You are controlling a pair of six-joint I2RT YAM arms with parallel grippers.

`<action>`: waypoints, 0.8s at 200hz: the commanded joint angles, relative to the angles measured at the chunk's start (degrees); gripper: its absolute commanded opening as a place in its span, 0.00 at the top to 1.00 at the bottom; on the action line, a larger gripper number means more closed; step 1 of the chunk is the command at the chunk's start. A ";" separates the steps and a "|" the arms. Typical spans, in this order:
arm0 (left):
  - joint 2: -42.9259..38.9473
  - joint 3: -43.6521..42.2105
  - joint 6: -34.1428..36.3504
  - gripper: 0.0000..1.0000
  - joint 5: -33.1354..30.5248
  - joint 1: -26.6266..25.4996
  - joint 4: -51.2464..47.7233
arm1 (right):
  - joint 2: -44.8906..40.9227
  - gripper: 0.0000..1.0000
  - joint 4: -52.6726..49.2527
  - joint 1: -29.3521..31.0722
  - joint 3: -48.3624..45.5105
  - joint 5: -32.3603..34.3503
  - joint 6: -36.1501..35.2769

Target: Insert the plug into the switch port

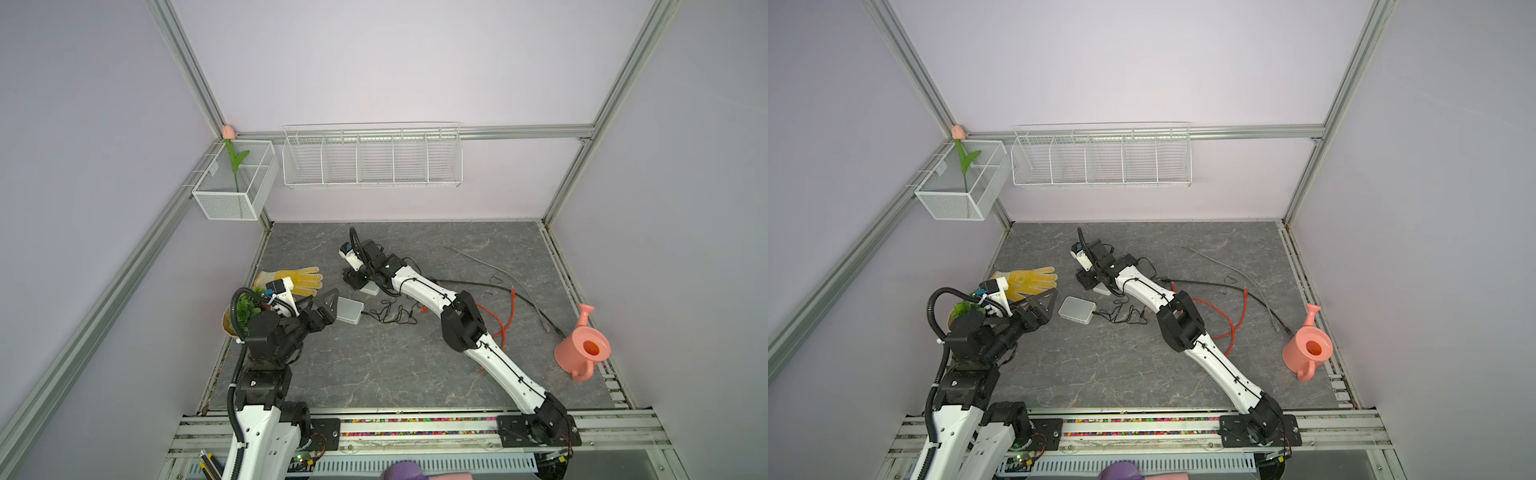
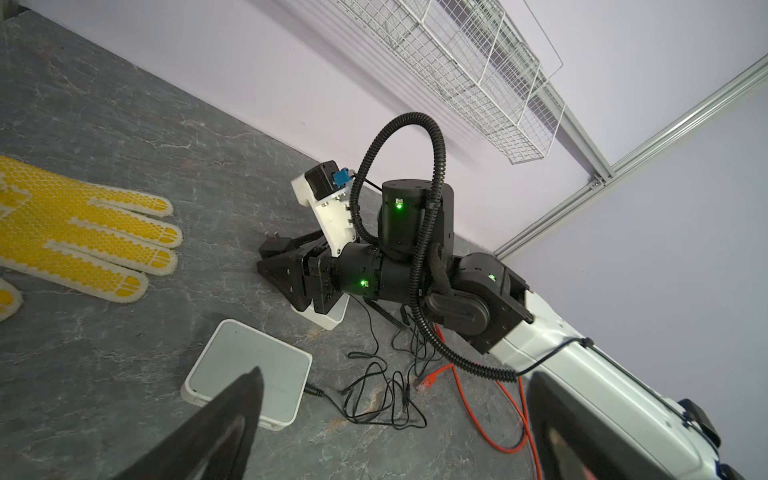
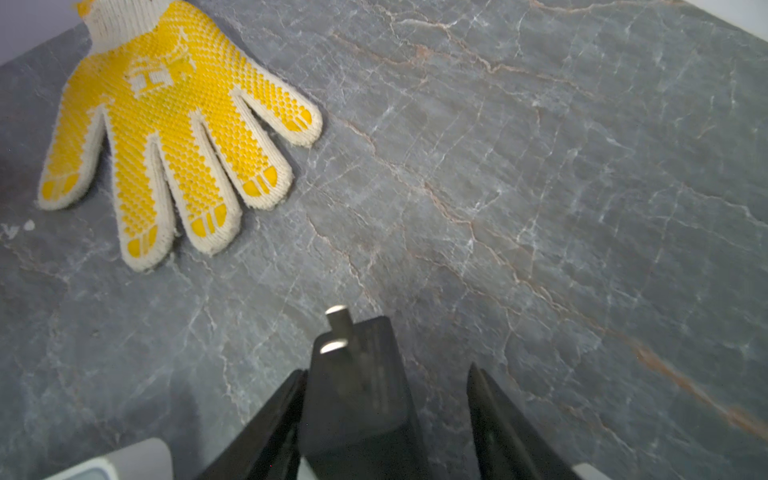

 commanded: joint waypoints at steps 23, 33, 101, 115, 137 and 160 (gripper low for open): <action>7.13 0.55 1.11 0.00 -1.68 0.02 1.80 | -14.25 0.19 -5.00 0.71 -2.88 -1.72 -2.66; 8.34 0.99 1.57 0.00 -2.42 0.00 2.09 | -17.59 0.17 -6.86 0.63 -3.33 -2.14 -2.97; 27.74 6.88 3.83 0.00 -1.50 -0.16 6.27 | -47.26 0.21 -14.25 -0.27 -31.31 6.67 -5.74; 33.36 8.48 5.41 0.02 -1.00 -0.65 6.64 | -55.31 0.24 -9.91 -0.27 -44.93 10.20 -6.93; 41.25 11.41 7.30 0.03 -1.39 -1.88 7.39 | -65.73 0.46 -6.80 -1.39 -61.69 12.91 -7.47; 49.04 16.08 10.00 0.06 -1.49 -3.69 5.32 | -71.34 0.49 -6.92 -2.81 -72.16 14.48 -7.66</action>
